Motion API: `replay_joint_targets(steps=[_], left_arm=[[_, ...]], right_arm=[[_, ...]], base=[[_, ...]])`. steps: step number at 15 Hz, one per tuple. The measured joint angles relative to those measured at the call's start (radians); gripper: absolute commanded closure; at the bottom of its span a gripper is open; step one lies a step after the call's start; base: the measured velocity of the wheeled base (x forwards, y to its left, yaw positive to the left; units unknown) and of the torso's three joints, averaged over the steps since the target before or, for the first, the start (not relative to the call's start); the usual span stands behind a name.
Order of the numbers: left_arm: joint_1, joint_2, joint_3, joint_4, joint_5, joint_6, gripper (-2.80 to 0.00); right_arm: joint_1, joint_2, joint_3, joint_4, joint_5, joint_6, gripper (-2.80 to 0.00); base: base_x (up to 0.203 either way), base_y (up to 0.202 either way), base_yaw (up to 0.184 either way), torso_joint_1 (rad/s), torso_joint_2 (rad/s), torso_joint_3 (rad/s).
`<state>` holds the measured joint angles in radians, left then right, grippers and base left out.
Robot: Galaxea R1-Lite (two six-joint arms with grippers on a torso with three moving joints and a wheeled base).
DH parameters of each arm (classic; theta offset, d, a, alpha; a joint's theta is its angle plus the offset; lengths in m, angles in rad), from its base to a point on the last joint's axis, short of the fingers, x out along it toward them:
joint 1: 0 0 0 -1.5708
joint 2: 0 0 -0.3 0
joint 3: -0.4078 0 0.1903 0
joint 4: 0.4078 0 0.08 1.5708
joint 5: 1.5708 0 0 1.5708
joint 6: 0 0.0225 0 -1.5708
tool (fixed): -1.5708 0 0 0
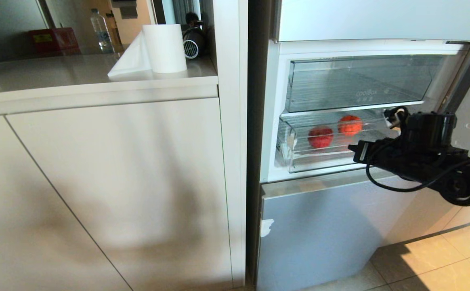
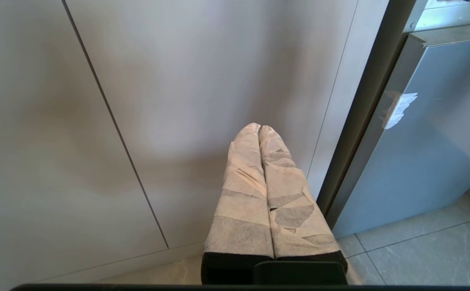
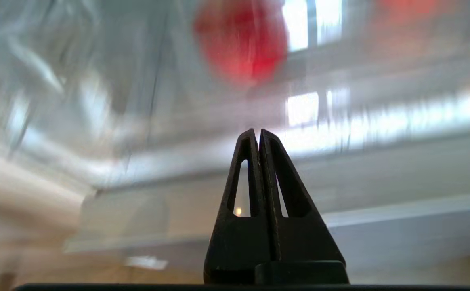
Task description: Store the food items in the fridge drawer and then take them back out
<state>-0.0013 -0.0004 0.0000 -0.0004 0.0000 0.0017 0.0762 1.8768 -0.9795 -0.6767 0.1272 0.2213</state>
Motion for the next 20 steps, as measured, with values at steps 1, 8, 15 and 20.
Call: replay_joint_targets(steps=[1,8,15,20], left_arm=[[0.000,0.000,0.000,0.000,0.000,0.000,0.00],[0.000,0.000,0.000,0.000,0.000,0.000,0.00],[0.000,0.000,0.000,0.000,0.000,0.000,0.00],[0.000,0.000,0.000,0.000,0.000,0.000,0.00]], right_arm=[[0.004,-0.030,0.055,-0.020,0.002,0.011,0.00],[0.016,-0.182,0.212,-0.029,0.032,0.015,0.00],[0.027,0.101,-0.067,0.004,0.021,0.028,0.00],[0.028,0.238,-0.225,0.042,0.022,0.085,0.00]], base=[[0.000,0.000,0.000,0.000,0.00,0.000],[0.000,0.000,0.000,0.000,0.00,0.000],[0.000,0.000,0.000,0.000,0.00,0.000],[0.000,0.000,0.000,0.000,0.00,0.000]])
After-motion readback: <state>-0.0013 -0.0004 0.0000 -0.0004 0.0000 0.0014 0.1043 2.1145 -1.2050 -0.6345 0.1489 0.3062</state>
